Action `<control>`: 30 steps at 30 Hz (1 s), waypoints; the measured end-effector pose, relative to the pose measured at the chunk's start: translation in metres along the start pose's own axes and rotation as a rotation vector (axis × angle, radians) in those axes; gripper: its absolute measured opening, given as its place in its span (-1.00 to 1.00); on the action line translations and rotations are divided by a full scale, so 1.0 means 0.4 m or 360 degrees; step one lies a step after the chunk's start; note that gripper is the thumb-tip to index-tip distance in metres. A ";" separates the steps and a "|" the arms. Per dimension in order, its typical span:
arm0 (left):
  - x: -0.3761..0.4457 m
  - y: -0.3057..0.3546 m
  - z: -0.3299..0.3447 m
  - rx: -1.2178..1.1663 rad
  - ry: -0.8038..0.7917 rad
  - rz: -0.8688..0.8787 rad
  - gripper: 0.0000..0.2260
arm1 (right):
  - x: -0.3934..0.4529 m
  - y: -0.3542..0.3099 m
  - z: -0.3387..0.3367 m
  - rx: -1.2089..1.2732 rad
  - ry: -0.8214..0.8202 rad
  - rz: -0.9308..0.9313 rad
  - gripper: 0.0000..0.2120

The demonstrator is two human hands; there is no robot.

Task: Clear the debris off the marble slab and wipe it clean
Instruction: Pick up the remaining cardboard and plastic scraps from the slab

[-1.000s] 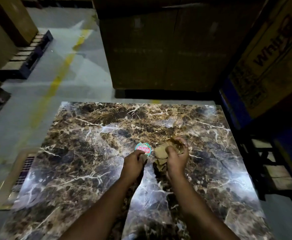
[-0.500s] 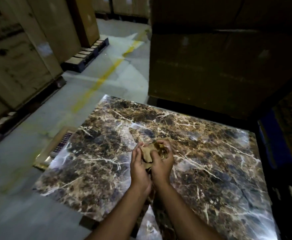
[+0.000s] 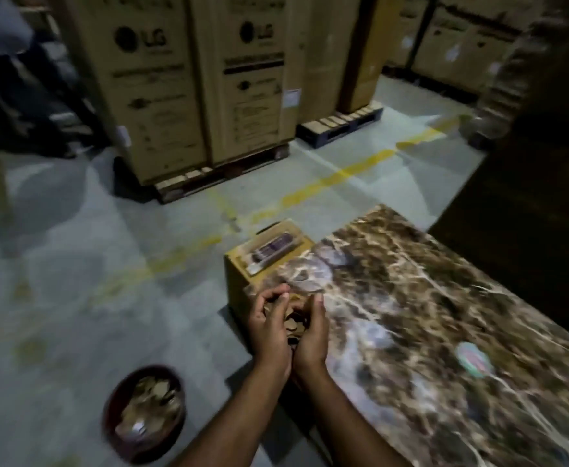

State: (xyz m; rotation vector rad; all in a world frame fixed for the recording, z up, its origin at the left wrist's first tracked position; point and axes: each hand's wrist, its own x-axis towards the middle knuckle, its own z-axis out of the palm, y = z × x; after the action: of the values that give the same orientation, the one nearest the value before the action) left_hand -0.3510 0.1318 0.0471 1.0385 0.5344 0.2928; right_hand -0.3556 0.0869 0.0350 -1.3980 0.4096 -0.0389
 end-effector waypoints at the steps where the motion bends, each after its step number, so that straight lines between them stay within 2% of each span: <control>1: 0.028 0.033 -0.071 -0.0039 0.0062 0.0003 -0.92 | -0.024 0.018 0.074 -0.0031 -0.0043 -0.0013 -0.62; 3: 0.077 0.092 -0.208 -0.0149 0.0170 0.0012 -0.92 | -0.080 0.049 0.217 -0.0216 -0.0139 -0.0150 -0.73; 8: 0.176 0.202 -0.502 -0.0170 0.0385 0.0098 -0.85 | -0.228 0.134 0.496 -0.0346 -0.0503 -0.0229 -0.74; 11: 0.205 0.239 -0.634 -0.0200 0.0565 0.0105 -0.88 | -0.289 0.195 0.602 -0.0412 -0.0708 -0.0256 -0.76; 13: 0.219 0.244 -0.712 -0.0223 0.0717 0.0097 -0.90 | -0.316 0.247 0.652 -0.0478 -0.0800 -0.0216 -0.87; 15: 0.231 0.232 -0.775 -0.0196 0.0881 0.0095 -0.91 | -0.329 0.304 0.687 -0.0534 -0.0841 -0.0185 -0.85; 17: 0.265 0.182 -0.852 -0.0217 0.1060 0.0048 -0.92 | -0.321 0.388 0.724 -0.0625 -0.0943 -0.0099 -0.80; 20: 0.330 0.070 -0.953 -0.0259 0.1264 -0.0032 -0.94 | -0.302 0.555 0.772 -0.0763 -0.1160 0.0041 -0.82; 22: 0.327 0.034 -0.977 -0.0296 0.1300 -0.0111 -0.90 | -0.299 0.589 0.767 -0.0854 -0.1188 0.0047 -0.85; 24: 0.389 -0.076 -1.057 -0.0377 0.1395 -0.0172 -0.87 | -0.263 0.734 0.792 -0.0952 -0.1213 0.0084 -0.82; 27: 0.486 -0.271 -1.168 -0.0259 0.1427 -0.0320 -0.90 | -0.185 0.961 0.801 -0.1057 -0.1198 0.0183 -0.72; 30: 0.568 -0.465 -1.263 -0.0178 0.1626 -0.0390 -0.86 | -0.093 1.179 0.787 -0.1143 -0.1133 0.0198 -0.73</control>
State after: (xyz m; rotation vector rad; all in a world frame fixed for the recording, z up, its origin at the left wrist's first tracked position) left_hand -0.4418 0.5208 -0.3792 0.6438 1.5298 0.6274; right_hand -0.3953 0.4813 -0.3723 -1.9597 -0.1131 0.7531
